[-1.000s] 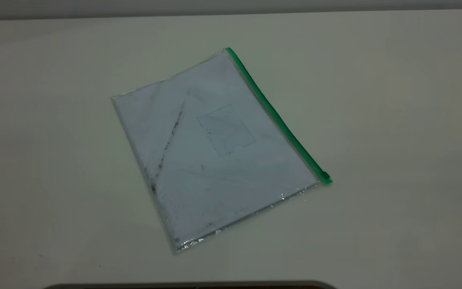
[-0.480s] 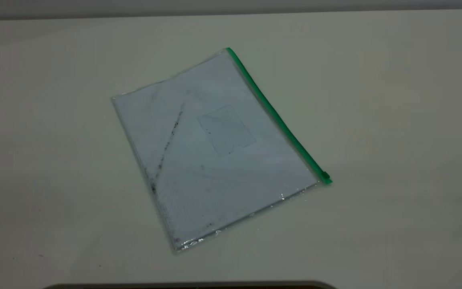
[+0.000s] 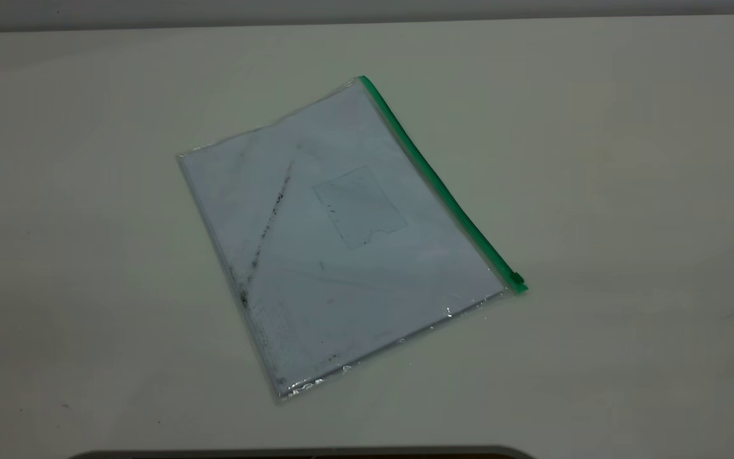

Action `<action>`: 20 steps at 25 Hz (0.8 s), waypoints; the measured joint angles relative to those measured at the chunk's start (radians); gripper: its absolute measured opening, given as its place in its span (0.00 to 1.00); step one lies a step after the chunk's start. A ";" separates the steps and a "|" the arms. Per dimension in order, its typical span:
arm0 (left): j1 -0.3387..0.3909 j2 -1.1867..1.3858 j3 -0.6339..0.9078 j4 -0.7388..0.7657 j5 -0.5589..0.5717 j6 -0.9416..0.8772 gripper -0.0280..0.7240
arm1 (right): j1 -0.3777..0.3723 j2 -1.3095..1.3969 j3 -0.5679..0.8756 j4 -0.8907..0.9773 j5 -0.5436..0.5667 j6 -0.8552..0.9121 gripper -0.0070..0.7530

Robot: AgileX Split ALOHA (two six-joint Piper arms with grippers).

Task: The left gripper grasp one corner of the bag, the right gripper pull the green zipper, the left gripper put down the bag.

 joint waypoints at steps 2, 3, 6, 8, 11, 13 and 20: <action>0.000 0.000 0.000 0.000 0.000 0.001 0.82 | 0.000 0.000 0.000 0.000 0.000 0.000 0.78; 0.000 0.000 0.000 0.000 0.000 0.002 0.82 | 0.000 0.000 0.000 0.000 0.000 0.000 0.78; 0.000 0.000 0.000 0.000 -0.001 0.002 0.82 | 0.000 0.000 0.000 0.000 0.000 0.000 0.78; 0.003 -0.001 0.000 0.000 -0.001 0.002 0.82 | -0.002 0.000 0.000 0.000 0.000 0.000 0.78; 0.082 -0.031 0.000 0.000 -0.003 0.006 0.82 | -0.079 0.000 0.000 0.002 0.000 0.000 0.78; 0.147 -0.067 0.001 0.000 -0.003 0.006 0.82 | -0.160 0.000 0.000 0.002 0.000 0.000 0.78; 0.259 -0.162 0.001 0.000 0.000 0.006 0.82 | -0.357 0.000 0.000 0.002 0.000 0.000 0.78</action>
